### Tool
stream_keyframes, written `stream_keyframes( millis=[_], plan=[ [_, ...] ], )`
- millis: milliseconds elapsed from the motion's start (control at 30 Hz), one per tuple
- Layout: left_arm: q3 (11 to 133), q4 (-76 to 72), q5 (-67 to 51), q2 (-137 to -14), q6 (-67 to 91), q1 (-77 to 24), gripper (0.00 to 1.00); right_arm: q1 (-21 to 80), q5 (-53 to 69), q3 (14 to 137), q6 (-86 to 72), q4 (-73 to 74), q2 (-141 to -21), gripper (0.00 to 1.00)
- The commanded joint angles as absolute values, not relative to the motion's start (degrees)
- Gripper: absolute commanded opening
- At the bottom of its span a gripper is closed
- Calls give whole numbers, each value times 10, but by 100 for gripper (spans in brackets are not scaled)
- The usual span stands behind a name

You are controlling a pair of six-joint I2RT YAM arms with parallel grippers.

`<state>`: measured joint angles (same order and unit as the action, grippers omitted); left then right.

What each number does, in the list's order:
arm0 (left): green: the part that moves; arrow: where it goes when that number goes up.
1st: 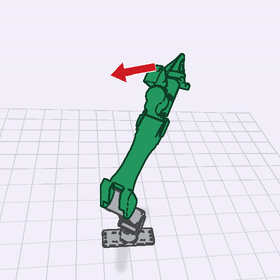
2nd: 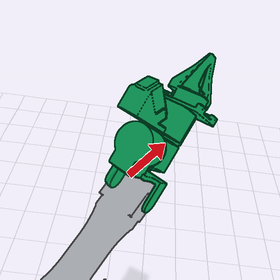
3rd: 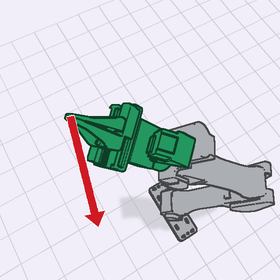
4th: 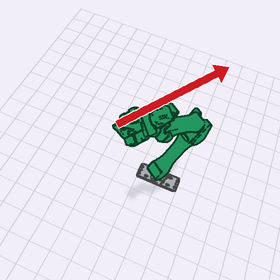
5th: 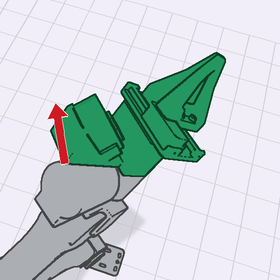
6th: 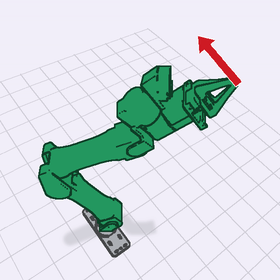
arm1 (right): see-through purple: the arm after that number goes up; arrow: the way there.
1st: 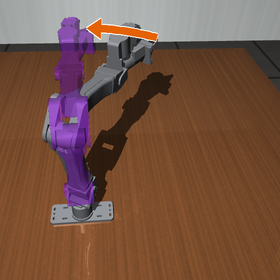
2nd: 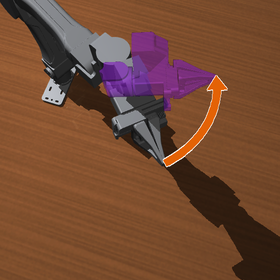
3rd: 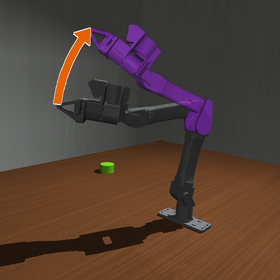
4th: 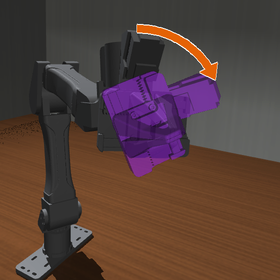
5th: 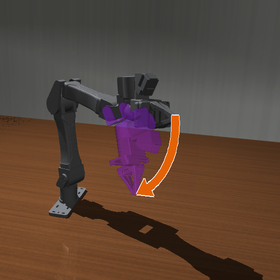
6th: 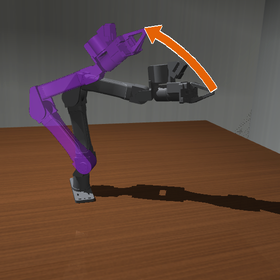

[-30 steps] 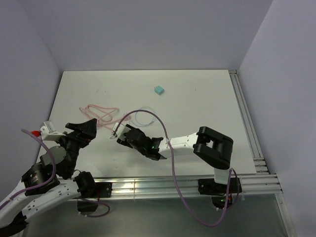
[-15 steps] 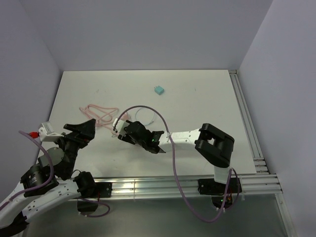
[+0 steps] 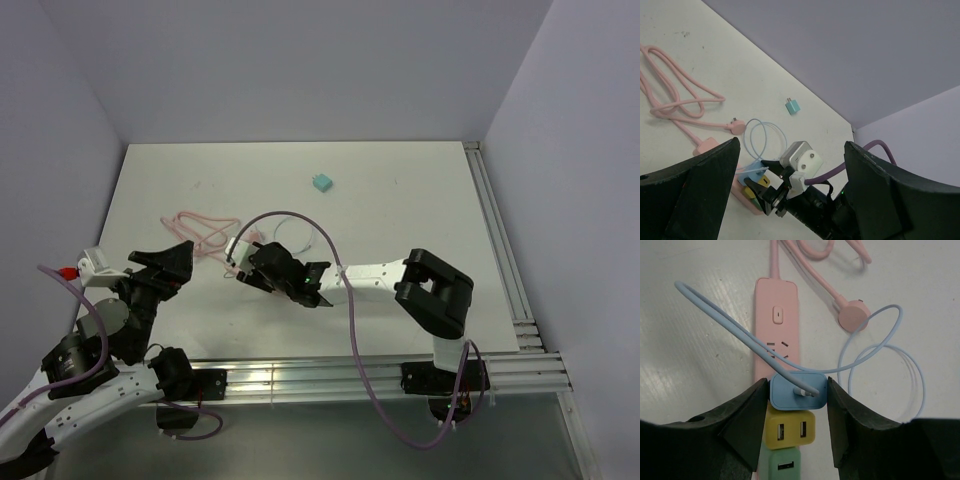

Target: Insert the plug

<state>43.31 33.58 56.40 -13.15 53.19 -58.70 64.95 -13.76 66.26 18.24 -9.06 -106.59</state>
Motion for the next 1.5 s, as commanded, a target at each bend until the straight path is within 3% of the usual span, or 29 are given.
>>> stream_keyframes(
  millis=[0,1467],
  plan=[
    [428,315,558,-132,518,-586,91,650,-134,700,167,-71,-1086,0],
    [429,309,554,-138,513,-586,91,650,-102,671,123,-27,-1063,0]
  ],
)
